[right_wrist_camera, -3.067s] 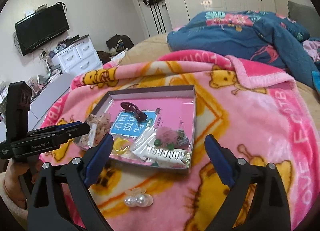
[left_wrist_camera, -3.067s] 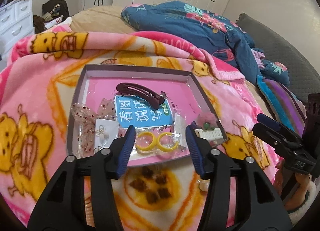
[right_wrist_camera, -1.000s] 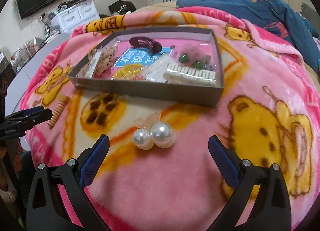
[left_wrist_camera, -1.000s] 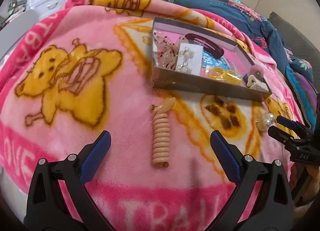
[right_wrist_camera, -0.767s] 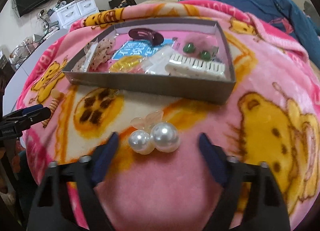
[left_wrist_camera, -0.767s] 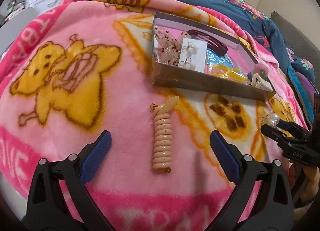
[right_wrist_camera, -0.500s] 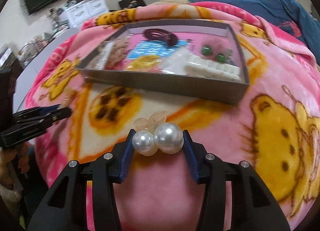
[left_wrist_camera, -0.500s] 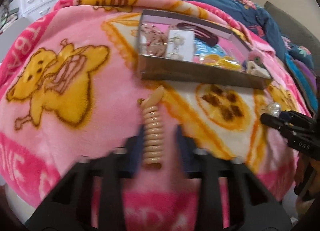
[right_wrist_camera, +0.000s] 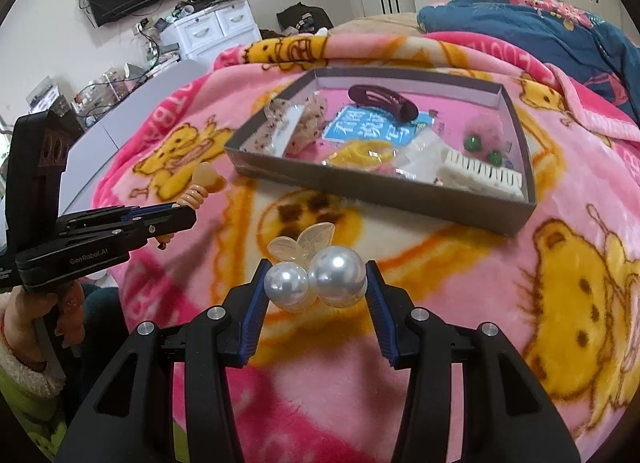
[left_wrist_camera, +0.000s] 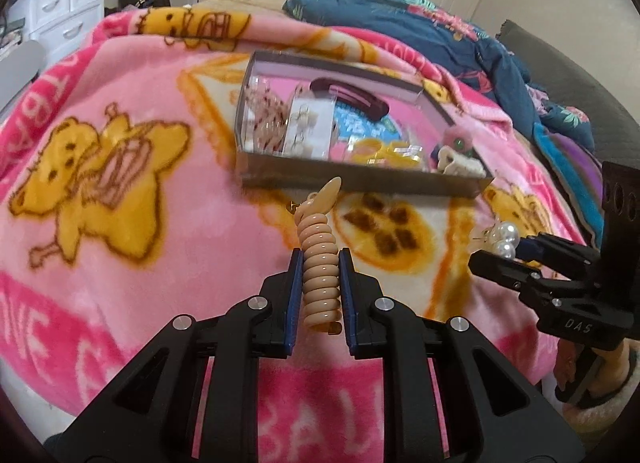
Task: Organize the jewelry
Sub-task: 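Grasp the peach spiral hair tie with left tool while right tool grasps the pearl earrings, then carry hair tie into the box and release with left tool while right tool releases pearl earrings there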
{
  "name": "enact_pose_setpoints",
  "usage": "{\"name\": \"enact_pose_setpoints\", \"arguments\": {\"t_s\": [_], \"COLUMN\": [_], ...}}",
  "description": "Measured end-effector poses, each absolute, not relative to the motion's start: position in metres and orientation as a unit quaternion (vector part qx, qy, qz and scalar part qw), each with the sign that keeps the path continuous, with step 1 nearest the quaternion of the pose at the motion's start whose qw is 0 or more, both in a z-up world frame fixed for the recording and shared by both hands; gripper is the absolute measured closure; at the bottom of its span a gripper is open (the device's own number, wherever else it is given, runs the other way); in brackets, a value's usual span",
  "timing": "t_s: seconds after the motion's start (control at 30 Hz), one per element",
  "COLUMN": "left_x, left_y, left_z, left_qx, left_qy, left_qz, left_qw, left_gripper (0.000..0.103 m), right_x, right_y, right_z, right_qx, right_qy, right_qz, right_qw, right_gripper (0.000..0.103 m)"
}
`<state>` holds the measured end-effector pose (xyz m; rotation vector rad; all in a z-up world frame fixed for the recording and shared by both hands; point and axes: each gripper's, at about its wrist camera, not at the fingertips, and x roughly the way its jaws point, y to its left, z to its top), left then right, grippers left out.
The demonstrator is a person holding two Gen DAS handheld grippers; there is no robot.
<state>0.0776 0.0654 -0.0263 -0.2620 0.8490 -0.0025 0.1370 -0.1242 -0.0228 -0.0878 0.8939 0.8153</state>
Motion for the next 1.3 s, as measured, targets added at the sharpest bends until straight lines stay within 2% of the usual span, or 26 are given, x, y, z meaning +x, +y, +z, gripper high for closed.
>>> {"name": "enact_pose_setpoints", "arguments": {"t_s": [1.3], "left_x": [0.176], "left_y": [0.043], "left_z": [0.056], "left_qx": [-0.09], "left_qy": [0.352], "left_qz": [-0.04], "left_qw": [0.931], "left_gripper": [0.092], "right_x": [0.231], "right_y": [-0.159], "right_z": [0.056], "right_qx": [0.006], "right_qy": [0.345], "right_qz": [0.318], "right_qw": [0.883], "right_gripper": [0.058]}}
